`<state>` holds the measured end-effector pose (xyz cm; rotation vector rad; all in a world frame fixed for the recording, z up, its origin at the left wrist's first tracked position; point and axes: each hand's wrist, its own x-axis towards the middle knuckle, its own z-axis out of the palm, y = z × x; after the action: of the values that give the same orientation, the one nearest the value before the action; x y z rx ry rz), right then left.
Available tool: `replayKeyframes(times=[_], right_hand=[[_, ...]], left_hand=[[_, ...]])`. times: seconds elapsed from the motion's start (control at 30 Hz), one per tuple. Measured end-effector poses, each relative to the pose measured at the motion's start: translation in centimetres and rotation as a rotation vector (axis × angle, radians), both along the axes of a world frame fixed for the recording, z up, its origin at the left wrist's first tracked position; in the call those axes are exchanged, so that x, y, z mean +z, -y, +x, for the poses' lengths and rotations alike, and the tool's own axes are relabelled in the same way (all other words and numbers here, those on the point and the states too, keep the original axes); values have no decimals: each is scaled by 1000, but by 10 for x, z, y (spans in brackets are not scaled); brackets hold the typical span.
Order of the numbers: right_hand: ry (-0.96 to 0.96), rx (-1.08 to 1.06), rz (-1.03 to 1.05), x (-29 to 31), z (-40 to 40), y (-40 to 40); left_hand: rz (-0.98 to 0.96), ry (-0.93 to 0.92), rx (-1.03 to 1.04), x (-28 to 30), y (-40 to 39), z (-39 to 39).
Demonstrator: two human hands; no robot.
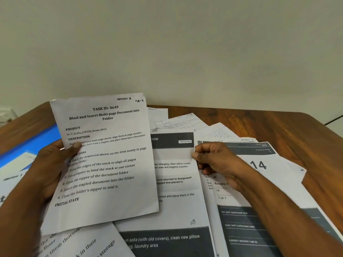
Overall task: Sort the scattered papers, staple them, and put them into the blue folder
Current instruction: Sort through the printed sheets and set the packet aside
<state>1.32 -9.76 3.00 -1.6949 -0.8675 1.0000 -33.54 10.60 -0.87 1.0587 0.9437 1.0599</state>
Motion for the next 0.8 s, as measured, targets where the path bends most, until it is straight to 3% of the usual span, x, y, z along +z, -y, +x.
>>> replayKeyframes(times=[0.37, 0.6, 0.8], right_hand=[[41, -34, -9, 8, -15, -2], [69, 61, 75, 7, -39, -1], [39, -117, 192, 17, -30, -2]], left_hand=[[36, -3, 27, 5, 5, 3], [37, -1, -5, 16, 17, 10], [12, 16, -80, 31, 33, 26]])
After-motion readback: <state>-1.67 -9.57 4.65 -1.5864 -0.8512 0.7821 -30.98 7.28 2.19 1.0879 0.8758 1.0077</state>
